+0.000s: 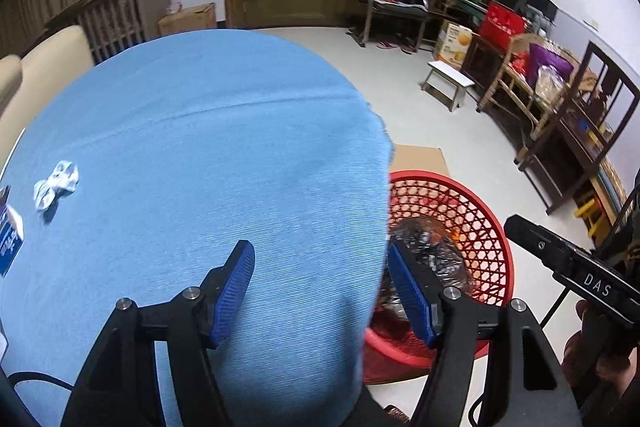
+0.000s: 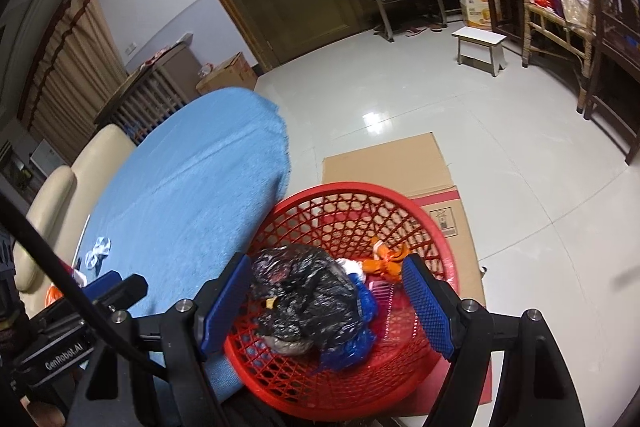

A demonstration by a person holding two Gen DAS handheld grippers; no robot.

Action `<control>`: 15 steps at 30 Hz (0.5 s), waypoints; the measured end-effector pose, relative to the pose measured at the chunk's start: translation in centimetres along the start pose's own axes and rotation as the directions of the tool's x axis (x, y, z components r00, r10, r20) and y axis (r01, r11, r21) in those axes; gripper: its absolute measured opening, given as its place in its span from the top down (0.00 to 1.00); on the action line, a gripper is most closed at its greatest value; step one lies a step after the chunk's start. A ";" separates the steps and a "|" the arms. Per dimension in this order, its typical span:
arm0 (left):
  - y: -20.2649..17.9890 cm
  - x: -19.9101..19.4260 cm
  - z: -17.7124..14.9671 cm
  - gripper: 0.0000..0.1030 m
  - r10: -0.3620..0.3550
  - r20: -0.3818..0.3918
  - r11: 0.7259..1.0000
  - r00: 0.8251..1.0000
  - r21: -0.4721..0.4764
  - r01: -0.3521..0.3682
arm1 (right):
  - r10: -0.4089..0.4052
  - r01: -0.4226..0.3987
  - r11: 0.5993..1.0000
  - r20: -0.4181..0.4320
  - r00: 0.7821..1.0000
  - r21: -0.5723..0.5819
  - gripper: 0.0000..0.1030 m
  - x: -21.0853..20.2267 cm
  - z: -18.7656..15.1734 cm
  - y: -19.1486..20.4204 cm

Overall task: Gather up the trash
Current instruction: 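Move both open tools back over the table toward the blue box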

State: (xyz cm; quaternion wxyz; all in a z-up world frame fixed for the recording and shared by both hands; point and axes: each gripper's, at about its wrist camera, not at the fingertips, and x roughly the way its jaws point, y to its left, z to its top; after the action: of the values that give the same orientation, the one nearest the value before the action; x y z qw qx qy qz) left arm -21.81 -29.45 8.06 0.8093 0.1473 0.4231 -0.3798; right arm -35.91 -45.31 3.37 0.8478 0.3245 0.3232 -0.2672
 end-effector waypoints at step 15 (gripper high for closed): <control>14.0 -2.8 -2.8 0.32 0.184 0.029 0.944 0.983 -0.284 -0.168 | 0.025 -0.037 0.990 -0.089 0.996 -0.134 0.22 2.8 -2.0 6.2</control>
State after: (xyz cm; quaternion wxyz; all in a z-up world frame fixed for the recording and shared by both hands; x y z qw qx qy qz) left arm -14.05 -17.19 7.48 0.8640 0.0580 0.4355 -0.2460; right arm -30.72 -40.55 2.57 0.8570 0.2825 0.3723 -0.2170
